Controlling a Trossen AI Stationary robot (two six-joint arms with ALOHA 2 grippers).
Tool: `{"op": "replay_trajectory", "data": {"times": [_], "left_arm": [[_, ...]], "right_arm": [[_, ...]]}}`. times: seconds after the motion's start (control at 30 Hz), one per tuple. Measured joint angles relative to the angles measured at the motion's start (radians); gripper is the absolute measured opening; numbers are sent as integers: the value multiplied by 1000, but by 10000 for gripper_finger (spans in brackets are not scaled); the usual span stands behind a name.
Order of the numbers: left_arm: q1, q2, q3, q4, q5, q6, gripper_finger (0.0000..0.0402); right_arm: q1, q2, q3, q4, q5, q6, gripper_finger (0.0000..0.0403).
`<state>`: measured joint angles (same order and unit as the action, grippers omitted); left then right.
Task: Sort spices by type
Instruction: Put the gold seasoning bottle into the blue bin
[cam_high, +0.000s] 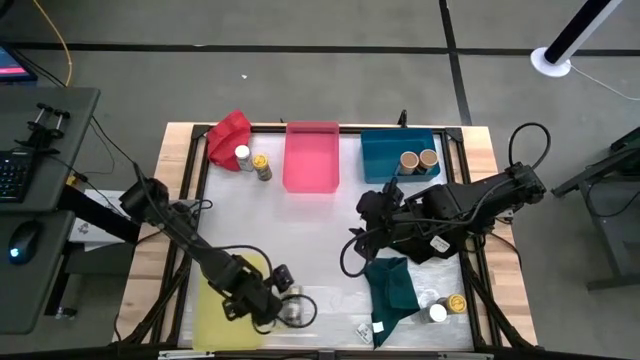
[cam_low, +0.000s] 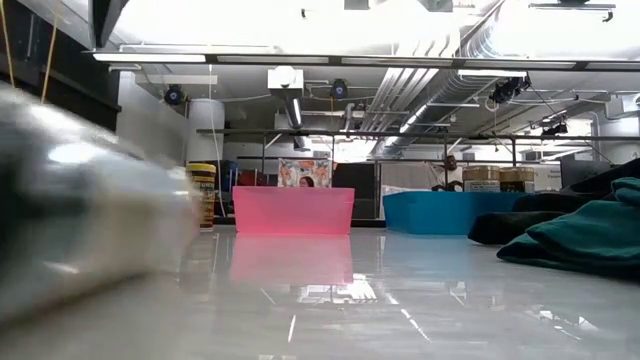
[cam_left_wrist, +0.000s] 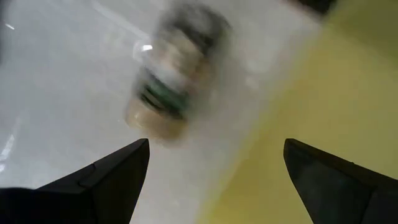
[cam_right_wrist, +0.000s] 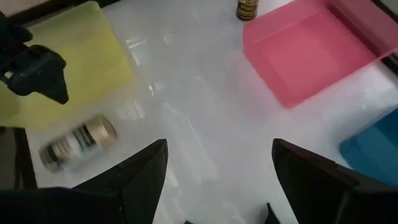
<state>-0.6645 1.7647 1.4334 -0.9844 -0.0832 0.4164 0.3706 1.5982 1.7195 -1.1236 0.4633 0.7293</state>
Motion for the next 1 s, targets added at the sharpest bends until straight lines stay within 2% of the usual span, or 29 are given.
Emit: {"op": "replay_trajectory", "data": {"times": [0.07, 0.17, 0.27, 0.37, 0.43, 0.53, 0.73, 0.8, 0.87, 1.0], "left_arm": [[0, -13, 0, 11, -14, 12, 358], [19, -21, 1, 133, -4, -30, 358], [50, -17, 0, 168, -3, -222, 358], [76, -66, -17, 81, -5, -379, 358], [86, -147, -69, 79, -9, -424, 358], [87, -320, -211, 135, -44, -532, 358], [89, -675, -475, 409, -224, -784, 358], [88, -745, -517, 438, -259, -821, 358], [88, -792, -532, 437, -296, -834, 358], [89, -826, -536, 431, -334, -833, 358]], "right_arm": [[0, 0, 0, -1, -3, 51, 284], [0, 10, 0, -25, -40, 173, 282], [7, 62, 0, -34, -126, 310, 276], [31, 137, 0, 65, -217, 385, 269], [57, 182, 0, 153, -289, 412, 264], [107, 256, 0, 251, -378, 519, 259], [193, 350, 0, 290, -373, 823, 258], [207, 379, 0, 285, -369, 922, 258], [209, 410, 0, 255, -413, 998, 258], [208, 454, 0, 189, -441, 1101, 258]]}}
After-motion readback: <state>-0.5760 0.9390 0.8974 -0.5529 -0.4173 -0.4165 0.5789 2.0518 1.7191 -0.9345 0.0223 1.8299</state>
